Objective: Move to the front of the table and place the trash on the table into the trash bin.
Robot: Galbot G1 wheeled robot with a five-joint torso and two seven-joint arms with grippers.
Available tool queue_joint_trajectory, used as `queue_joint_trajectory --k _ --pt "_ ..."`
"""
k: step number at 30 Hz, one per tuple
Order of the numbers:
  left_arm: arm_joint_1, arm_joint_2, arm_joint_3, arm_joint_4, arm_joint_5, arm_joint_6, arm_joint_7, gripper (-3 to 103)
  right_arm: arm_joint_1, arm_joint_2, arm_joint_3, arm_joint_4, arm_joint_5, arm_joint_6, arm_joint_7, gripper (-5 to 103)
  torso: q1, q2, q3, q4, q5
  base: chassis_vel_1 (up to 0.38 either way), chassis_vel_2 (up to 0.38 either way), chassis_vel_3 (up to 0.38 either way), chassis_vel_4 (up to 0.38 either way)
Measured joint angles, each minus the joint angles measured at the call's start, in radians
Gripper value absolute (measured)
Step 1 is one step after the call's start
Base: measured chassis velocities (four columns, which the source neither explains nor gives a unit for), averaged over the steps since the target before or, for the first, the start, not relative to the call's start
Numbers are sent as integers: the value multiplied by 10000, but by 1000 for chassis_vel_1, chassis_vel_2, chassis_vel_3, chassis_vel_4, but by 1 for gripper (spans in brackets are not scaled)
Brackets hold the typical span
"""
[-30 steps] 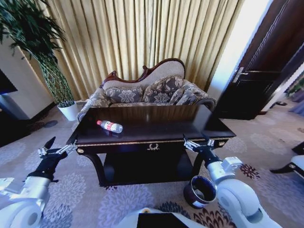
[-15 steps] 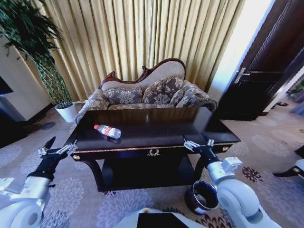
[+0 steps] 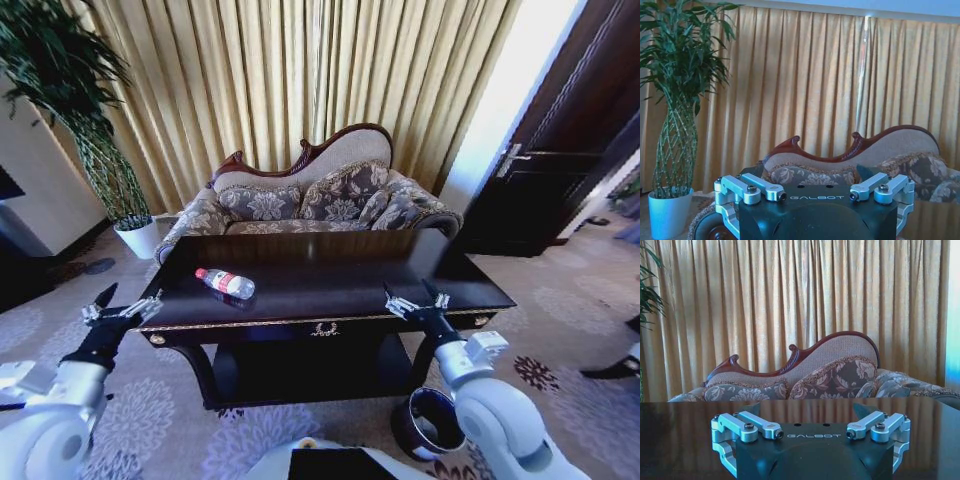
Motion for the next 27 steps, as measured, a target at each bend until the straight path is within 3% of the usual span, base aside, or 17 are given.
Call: queue_joint_trajectory --k 2,8,11,14,16,19,23,25,27 --pt "-493 346 283 47 -337 390 -656 100 -42 62 -73 -50 -86 64 -3 100 -1 1 -1 -1 -1 0 0 0 0" --pt "-1106 638 819 22 -879 808 -1364 100 -30 197 -238 -210 -268 148 -16 100 -1 0 0 0 2 0 0 0 0" --pt "-1419 955 1502 33 -1929 995 -2550 100 -14 274 -327 -329 -335 158 -29 100 -1 1 0 1 1 0 0 0 0" --pt "-1516 1079 1666 95 -2299 1043 -2847 100 -13 283 -340 -360 -343 159 -32 100 -1 0 0 1 1 0 0 0 0" --pt "-1922 1465 2084 304 -3056 1180 -3570 100 1 290 -360 -451 -349 160 -35 100 -1 1 0 0 1 0 0 0 0" --pt "-2256 1814 2303 420 -3551 1341 -4008 100 22 291 -370 -536 -351 160 -38 100 0 0 0 -3 1 0 0 0 0" --pt "-2335 2284 2294 568 -3461 1544 -3831 100 68 291 -378 -641 -351 163 -40 100 0 0 0 1 0 0 0 0 0" --pt "-2238 2942 2050 895 -2563 1596 -2946 100 120 315 -387 -737 -333 168 -40 100 -1 1 0 1 0 0 0 0 0" --pt "-2188 3204 1932 987 -2337 1596 -2594 100 150 330 -401 -787 -329 169 -41 100 0 1 0 2 -1 0 0 0 0"
